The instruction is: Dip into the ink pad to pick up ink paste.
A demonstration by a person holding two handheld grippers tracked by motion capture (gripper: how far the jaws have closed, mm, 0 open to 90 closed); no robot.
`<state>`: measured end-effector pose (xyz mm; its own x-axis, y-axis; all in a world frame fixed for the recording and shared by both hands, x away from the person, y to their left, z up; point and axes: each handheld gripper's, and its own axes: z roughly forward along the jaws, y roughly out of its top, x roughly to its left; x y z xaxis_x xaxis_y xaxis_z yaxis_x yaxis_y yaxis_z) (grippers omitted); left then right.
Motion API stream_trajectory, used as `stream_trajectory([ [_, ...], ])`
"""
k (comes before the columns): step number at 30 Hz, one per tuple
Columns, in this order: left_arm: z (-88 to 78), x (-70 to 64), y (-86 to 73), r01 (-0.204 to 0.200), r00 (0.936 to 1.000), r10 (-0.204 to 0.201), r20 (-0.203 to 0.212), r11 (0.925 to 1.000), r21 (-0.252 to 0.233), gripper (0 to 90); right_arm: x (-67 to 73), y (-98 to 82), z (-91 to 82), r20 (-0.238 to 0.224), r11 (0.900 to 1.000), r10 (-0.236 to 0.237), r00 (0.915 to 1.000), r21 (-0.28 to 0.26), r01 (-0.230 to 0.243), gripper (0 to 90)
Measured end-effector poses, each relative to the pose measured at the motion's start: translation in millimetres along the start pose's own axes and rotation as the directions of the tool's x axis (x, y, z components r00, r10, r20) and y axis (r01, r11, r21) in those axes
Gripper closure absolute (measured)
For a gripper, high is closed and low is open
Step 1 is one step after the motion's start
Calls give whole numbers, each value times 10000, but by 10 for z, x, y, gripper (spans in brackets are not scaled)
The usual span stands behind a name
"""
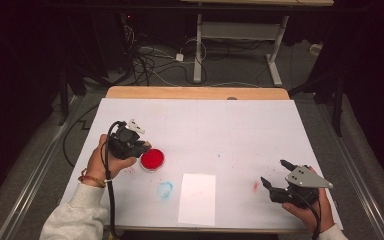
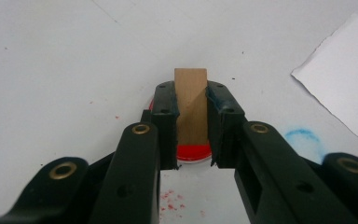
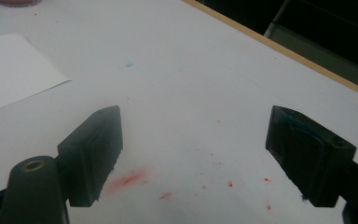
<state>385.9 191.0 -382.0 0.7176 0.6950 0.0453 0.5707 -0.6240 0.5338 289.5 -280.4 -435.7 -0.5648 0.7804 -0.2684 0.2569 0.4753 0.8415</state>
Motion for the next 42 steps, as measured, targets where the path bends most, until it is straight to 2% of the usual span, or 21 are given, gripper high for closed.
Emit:
stream_trajectory([
  [5, 72, -5, 3, -165, 9999, 165, 29, 9997, 175, 738, 0, 1, -2, 43, 10000, 19, 10000, -17, -19, 190],
  [18, 318, -36, -10, -265, 9996, 256, 140, 9971, 707, 738, 8, 2, 0, 31, 10000, -70, 10000, 3, 70, 190],
  [28, 516, -38, -28, -388, 9984, 331, 459, 9908, 1295, 738, 8, -3, 4, 20, 9999, -98, 9999, 36, 98, 190],
  [32, 581, -20, -45, -377, 9983, 306, 489, 9877, 1519, 738, 7, -6, 5, 23, 9999, -101, 9999, 59, 100, 190],
  [42, 621, 14, -52, -61, 9981, -31, 609, 9885, 1510, 739, 18, -6, 10, 7, 9999, -147, 9999, 81, 147, 190],
])
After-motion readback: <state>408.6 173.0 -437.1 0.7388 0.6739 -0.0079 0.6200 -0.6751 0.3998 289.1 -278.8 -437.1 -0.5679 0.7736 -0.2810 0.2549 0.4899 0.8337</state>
